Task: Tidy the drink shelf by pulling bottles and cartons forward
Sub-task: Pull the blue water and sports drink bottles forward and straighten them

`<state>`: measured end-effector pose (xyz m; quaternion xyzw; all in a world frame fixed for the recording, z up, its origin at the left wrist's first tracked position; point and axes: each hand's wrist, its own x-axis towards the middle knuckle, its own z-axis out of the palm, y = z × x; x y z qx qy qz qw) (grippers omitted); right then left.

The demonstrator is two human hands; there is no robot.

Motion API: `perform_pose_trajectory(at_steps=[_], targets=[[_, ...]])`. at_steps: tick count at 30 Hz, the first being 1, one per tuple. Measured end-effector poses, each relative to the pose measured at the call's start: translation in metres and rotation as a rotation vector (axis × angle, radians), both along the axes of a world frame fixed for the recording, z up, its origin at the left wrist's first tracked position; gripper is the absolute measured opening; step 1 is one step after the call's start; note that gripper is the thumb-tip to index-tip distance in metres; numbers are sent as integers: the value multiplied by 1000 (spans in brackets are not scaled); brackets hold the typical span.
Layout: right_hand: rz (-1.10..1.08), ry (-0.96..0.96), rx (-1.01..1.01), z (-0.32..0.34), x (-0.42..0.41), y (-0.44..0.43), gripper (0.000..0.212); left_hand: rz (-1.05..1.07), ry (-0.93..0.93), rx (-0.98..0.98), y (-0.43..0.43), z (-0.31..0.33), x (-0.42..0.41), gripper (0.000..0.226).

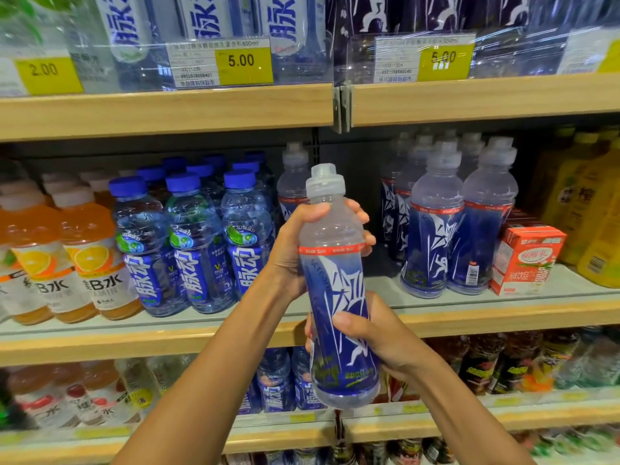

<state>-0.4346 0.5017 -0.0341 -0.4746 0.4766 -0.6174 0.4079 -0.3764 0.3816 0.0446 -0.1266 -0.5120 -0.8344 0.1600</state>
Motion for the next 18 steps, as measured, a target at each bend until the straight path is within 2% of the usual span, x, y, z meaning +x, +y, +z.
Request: perform_pose_trajectory(at_steps=[5,8,12,15,18], targets=[[-254,194,-38,11,3,-6,55,532,-226,-308,-11,0,21,38],[-375,226,-136,15,-1,-19,40,830,-48,-494,-15,-17,39,19],[-522,322,-173,13,-12,-41,41,1188,104,-1066,-28,-66,62,24],[-598,410,-116,4,-22,-59,45,1212,239,-1587,-41,-96,67,25],[-628,420,-82,-7,-27,-78,50,1111,338,-1895,-57,-114,63,23]])
